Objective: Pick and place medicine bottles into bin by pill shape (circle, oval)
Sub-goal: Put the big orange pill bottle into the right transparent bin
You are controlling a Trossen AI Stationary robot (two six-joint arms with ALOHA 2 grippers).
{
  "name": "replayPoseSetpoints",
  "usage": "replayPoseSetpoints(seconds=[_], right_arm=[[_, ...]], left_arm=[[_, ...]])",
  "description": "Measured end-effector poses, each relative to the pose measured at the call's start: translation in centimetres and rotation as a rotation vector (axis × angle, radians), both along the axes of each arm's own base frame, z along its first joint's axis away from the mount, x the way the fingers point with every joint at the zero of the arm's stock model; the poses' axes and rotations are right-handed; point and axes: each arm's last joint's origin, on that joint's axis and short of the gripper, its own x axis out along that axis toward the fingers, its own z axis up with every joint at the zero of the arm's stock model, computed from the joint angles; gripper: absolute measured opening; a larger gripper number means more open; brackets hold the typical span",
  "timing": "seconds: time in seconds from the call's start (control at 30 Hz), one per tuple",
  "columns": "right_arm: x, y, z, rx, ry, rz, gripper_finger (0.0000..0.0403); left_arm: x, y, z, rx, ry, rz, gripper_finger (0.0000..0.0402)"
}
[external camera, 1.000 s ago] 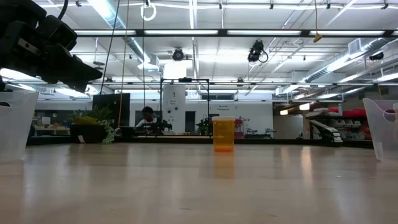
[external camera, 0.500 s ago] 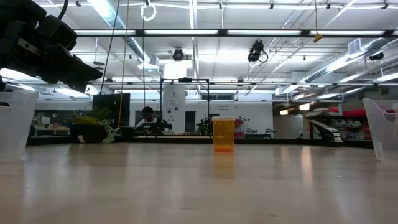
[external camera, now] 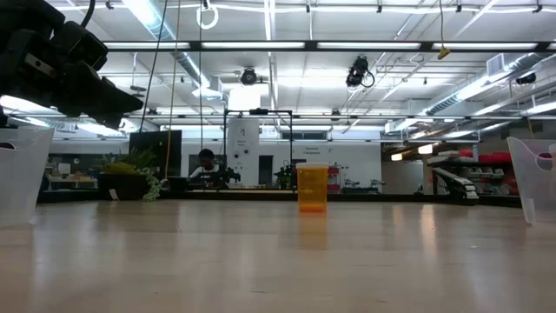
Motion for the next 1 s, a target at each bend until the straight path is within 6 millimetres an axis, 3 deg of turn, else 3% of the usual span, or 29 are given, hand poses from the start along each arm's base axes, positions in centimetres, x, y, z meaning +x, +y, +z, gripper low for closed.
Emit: replayPoseSetpoints(seconds=[0.6, 0.83, 1.0], right_arm=[[-2.0, 1.6, -0.2, -0.014, -0.13, -0.098, 0.0219], [-2.8, 0.7, -3.6, -0.054, -0.037, -0.092, 0.0219], [-3.3, 0.1, -5.0, -0.069, 0.015, -0.105, 0.0219]], left_arm=[[0.0, 0.0, 0.0, 0.0, 0.0, 0.0, 0.0034], [0.0, 0.0, 0.0, 0.0, 0.0, 0.0, 0.0028], [0.0, 0.0, 0.0, 0.001, 0.0, 0.0, 0.0024]])
